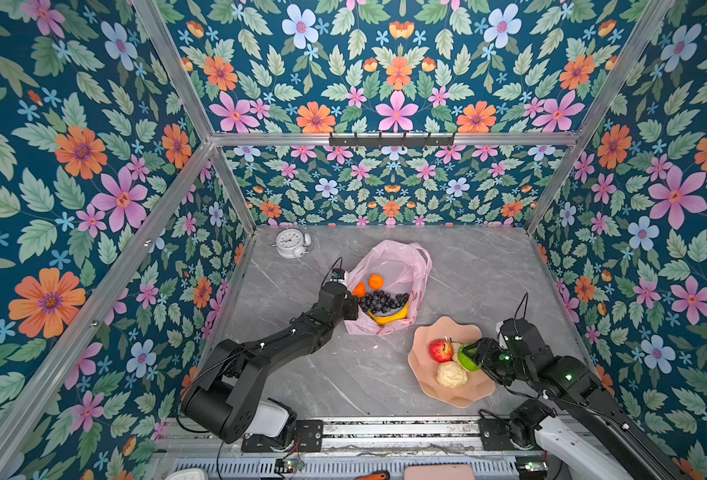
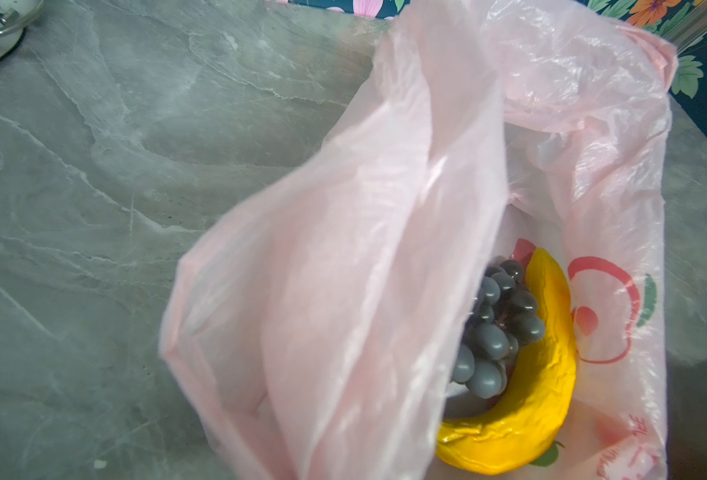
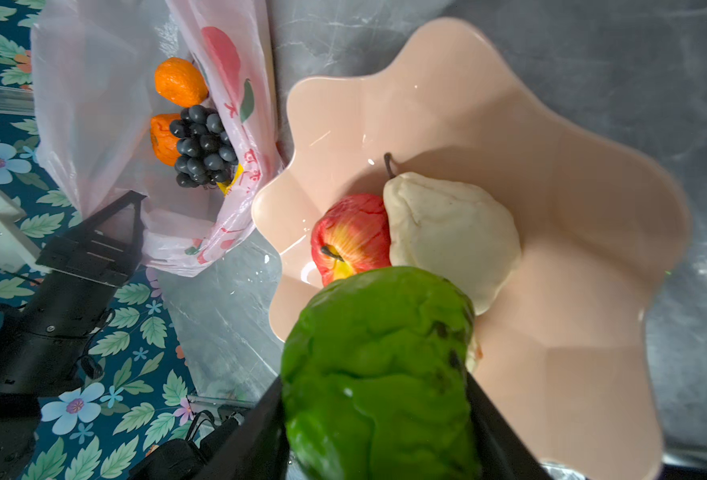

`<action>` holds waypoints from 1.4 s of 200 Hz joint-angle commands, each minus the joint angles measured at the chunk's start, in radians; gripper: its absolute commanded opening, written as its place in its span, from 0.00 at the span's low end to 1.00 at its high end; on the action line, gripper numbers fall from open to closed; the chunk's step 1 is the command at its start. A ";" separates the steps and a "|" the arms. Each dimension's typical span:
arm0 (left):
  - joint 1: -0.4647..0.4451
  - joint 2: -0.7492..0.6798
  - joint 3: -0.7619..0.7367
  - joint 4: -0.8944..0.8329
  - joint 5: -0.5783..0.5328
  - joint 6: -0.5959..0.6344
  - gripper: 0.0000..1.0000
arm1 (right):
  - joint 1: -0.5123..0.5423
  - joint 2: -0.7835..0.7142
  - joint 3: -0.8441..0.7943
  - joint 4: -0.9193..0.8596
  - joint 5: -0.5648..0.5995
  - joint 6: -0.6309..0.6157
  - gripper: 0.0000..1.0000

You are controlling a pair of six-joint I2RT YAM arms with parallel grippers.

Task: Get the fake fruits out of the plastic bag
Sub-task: 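Carry the green fruit out of the bag toward the pink plate, then lower the green fruit onto the pink plate's edge nearest the robot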

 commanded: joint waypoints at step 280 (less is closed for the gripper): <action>0.002 0.011 0.011 0.005 -0.018 0.010 0.01 | 0.001 -0.002 -0.051 -0.130 0.002 0.021 0.73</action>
